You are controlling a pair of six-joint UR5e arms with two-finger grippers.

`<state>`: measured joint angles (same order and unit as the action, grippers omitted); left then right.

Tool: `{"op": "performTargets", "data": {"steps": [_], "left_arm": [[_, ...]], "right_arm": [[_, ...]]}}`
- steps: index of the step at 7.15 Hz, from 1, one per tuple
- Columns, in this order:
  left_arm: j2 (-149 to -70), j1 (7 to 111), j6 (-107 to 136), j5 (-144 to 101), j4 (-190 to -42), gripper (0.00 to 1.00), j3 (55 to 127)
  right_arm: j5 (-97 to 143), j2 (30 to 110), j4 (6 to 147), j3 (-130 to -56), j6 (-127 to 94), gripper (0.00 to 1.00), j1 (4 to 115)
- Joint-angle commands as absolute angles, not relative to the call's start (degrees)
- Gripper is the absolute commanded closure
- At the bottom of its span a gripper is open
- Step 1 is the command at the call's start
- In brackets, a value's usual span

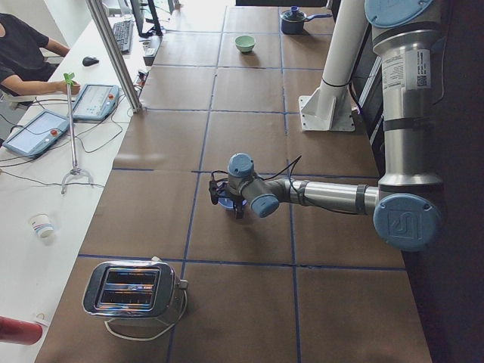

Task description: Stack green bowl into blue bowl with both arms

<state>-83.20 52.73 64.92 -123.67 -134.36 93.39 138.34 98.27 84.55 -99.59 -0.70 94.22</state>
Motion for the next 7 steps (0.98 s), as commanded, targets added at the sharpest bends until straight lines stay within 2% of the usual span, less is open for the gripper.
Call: {"op": "performTargets", "data": {"steps": [1,2,4,5,6,7], "left_arm": [[-83.23,52.65,64.87,-124.01,-134.12,0.71,92.99],[-83.15,52.73,64.78,-124.36,-134.03,0.92,93.68],[-83.23,53.00,64.95,-126.45,-132.73,1.00,95.61],[-83.41,53.35,65.13,-130.48,-128.02,1.00,99.28],[-85.93,53.35,65.21,-130.87,-117.70,1.00,105.58],[-91.70,53.35,66.00,-130.70,-106.11,1.00,109.99]], "right_arm": [[138.34,98.26,84.64,-99.58,-0.70,0.00,94.22],[138.34,98.17,84.64,-99.49,-0.70,0.00,94.22],[138.34,98.17,84.64,-99.49,-0.70,0.00,94.22],[138.34,98.17,84.64,-99.49,-0.70,0.00,94.22],[138.43,98.26,84.64,-99.49,-0.70,0.00,94.22],[138.51,98.26,84.64,-99.32,-0.70,0.00,94.22]]}}
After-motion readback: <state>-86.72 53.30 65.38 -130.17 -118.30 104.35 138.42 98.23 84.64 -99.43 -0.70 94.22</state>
